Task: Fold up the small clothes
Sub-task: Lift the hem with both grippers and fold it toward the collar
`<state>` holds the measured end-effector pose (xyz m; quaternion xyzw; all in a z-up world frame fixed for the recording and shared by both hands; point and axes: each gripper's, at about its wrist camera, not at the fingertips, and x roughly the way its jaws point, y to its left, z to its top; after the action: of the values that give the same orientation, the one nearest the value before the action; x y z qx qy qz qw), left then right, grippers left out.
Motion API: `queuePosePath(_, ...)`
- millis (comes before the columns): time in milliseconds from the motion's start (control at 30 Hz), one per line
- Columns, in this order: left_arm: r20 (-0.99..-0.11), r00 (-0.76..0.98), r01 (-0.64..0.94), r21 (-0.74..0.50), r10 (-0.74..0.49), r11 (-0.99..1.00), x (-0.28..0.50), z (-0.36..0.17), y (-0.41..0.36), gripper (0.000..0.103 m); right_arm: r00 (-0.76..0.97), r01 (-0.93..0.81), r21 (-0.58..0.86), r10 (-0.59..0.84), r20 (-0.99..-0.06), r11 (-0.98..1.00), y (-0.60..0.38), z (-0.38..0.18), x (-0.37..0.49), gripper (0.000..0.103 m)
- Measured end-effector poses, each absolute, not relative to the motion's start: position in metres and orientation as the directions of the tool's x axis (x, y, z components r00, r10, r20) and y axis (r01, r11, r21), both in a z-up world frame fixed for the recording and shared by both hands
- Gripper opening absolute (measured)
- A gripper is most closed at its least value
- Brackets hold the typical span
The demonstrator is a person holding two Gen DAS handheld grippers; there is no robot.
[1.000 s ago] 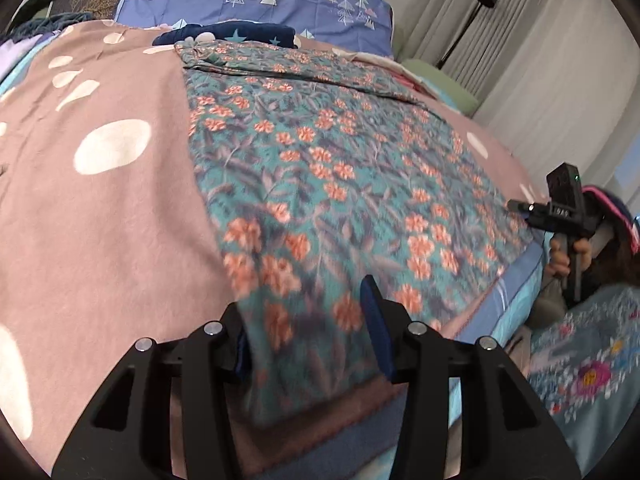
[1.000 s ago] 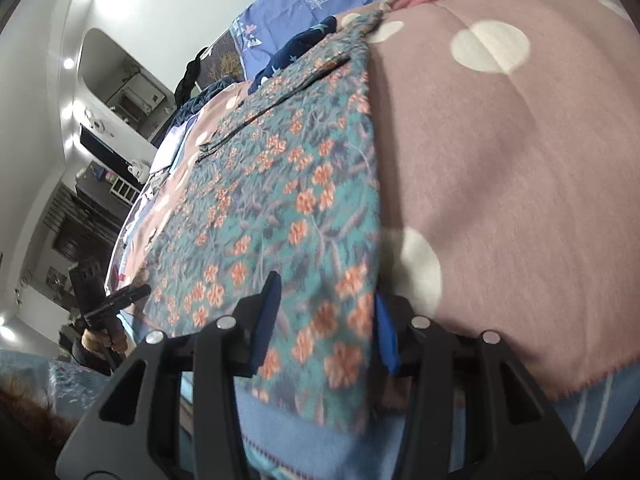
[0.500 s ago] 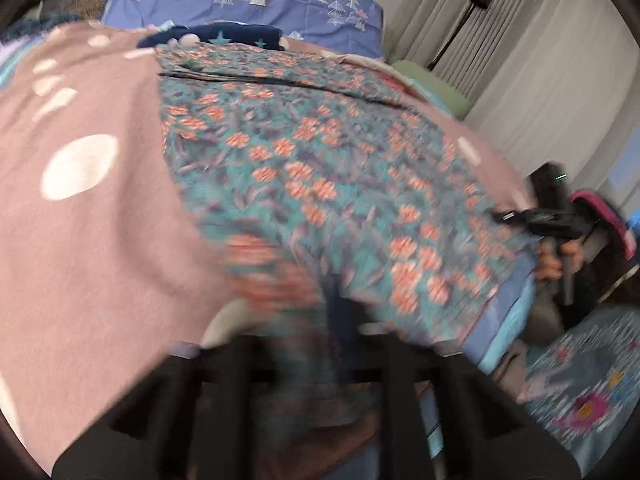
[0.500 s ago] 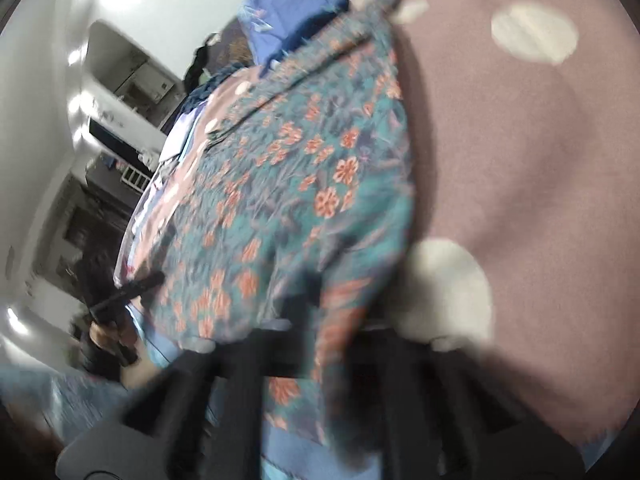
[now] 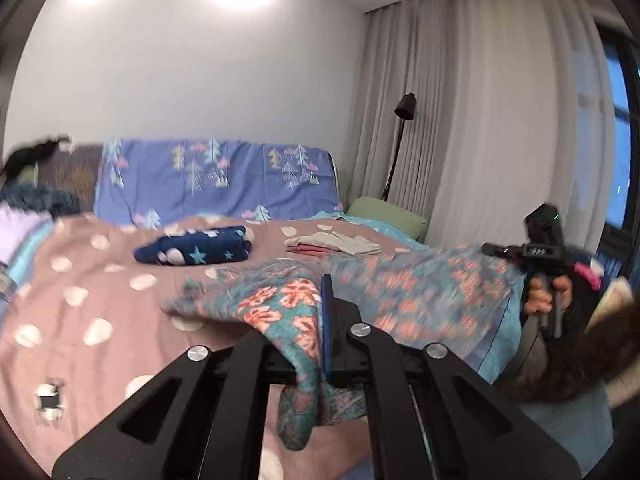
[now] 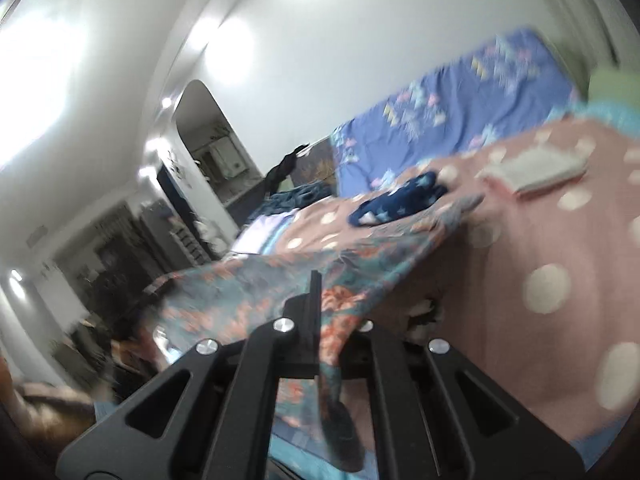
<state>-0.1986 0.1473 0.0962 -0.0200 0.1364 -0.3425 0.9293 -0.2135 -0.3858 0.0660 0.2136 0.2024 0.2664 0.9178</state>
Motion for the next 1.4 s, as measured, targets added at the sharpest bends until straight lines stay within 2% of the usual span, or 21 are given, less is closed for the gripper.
queuePosePath(67,-0.25,0.714,0.642,-0.137,-0.653,0.754,-0.219,0.085,0.147,0.005,0.798,-0.368,0.483,0.536,-0.275,0.795,-0.39,0.059,-0.232,0.002)
queuePosePath(133,-0.284,0.7,0.635,-0.171,-0.655,0.753,-0.219,0.072,0.144,0.005,0.794,-0.318,0.535,0.528,-0.3,0.783,-0.397,0.042,-0.235,0.002)
queuePosePath(233,-0.382,0.665,0.608,-0.223,-0.642,0.762,-0.199,0.041,0.134,0.005,0.769,-0.248,0.575,0.519,-0.373,0.78,-0.398,0.016,-0.208,0.002)
queuePosePath(333,-0.432,0.642,0.58,-0.268,-0.634,0.77,-0.178,0.022,0.128,0.005,0.734,-0.211,0.591,0.526,-0.431,0.779,-0.388,-0.004,-0.176,0.002)
queuePosePath(567,-0.436,0.65,0.548,-0.3,-0.623,0.781,-0.132,0.024,0.131,0.005,0.72,-0.216,0.598,0.54,-0.437,0.772,-0.389,-0.002,-0.124,0.002)
queuePosePath(733,-0.444,0.667,0.515,-0.307,-0.599,0.801,-0.062,0.035,0.136,0.006,0.709,-0.213,0.6,0.544,-0.449,0.771,-0.387,0.008,-0.056,0.002)
queuePosePath(867,-0.469,0.666,0.482,-0.323,-0.58,0.814,0.01,0.03,0.136,0.006,0.693,-0.175,0.581,0.518,-0.501,0.795,-0.381,-0.001,0.028,0.002)
queuePosePath(1067,-0.607,0.592,0.364,-0.386,-0.531,0.848,0.113,-0.045,0.128,0.006,0.586,-0.02,0.529,0.439,-0.682,0.848,-0.374,-0.075,0.118,0.003)
queuePosePath(1167,-0.678,0.537,0.304,-0.4,-0.502,0.865,0.136,-0.089,0.127,0.006,0.554,0.013,0.537,0.441,-0.706,0.844,-0.376,-0.101,0.128,0.003)
queuePosePath(1233,-0.672,0.523,0.291,-0.437,-0.524,0.851,0.141,-0.1,0.133,0.008,0.554,0.004,0.549,0.455,-0.697,0.836,-0.379,-0.104,0.124,0.003)
queuePosePath(1300,-0.653,0.525,0.298,-0.459,-0.545,0.837,0.138,-0.095,0.138,0.012,0.55,-0.002,0.556,0.465,-0.693,0.831,-0.383,-0.101,0.117,0.007)
queuePosePath(1367,-0.652,0.524,0.305,-0.458,-0.549,0.835,0.128,-0.086,0.139,0.027,0.552,-0.011,0.548,0.462,-0.694,0.837,-0.385,-0.094,0.108,0.012)
queuePosePath(1400,-0.648,0.519,0.321,-0.457,-0.558,0.829,0.123,-0.083,0.138,0.027,0.551,-0.019,0.538,0.458,-0.697,0.843,-0.385,-0.091,0.102,0.015)
